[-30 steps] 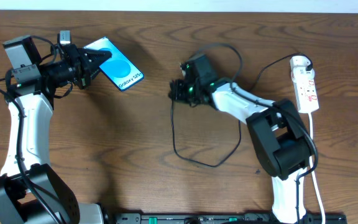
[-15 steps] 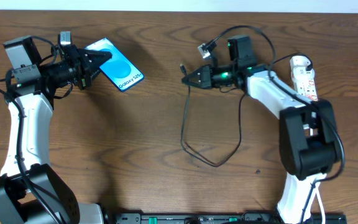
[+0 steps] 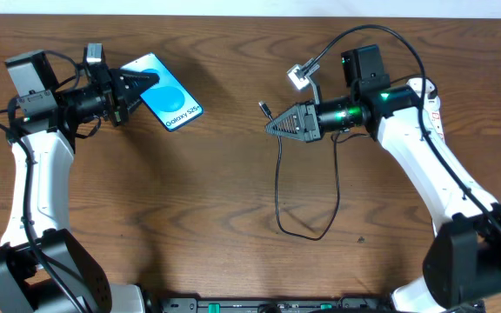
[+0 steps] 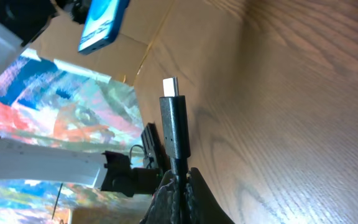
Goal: Plug charger to phone and switch on socket
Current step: 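Lift the cable end with the right gripper toward the phone's port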
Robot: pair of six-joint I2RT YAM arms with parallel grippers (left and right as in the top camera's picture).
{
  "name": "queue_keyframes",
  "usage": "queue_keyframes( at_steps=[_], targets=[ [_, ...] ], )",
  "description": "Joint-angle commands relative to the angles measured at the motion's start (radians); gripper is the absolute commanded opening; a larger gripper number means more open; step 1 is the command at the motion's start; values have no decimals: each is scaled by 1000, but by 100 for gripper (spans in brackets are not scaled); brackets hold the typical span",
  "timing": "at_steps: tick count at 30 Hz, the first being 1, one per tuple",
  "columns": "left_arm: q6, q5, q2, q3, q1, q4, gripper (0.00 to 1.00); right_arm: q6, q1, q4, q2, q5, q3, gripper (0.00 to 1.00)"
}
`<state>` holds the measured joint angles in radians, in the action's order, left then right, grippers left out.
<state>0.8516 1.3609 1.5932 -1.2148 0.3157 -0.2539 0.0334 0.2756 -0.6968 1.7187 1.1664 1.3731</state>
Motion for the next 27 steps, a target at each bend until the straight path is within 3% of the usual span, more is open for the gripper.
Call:
queue_keyframes(
  at_steps=[1, 8, 15, 20, 27],
  targets=[
    [-26, 72, -16, -20, -15, 6, 7, -49, 44, -14, -46, 31, 3, 1],
    [-25, 72, -16, -20, -45, 10, 7, -19, 142, -4, -52, 31, 3, 1],
    [-27, 95, -16, -20, -49, 13, 7, 105, 206, 123, -49, 30, 3, 1],
    [-29, 94, -16, -20, -52, 32, 8, 256, 241, 244, -27, 48, 0, 1],
    [-28, 93, -16, -20, -50, 129, 7, 542, 294, 554, -17, 72, -81, 1]
  ],
)
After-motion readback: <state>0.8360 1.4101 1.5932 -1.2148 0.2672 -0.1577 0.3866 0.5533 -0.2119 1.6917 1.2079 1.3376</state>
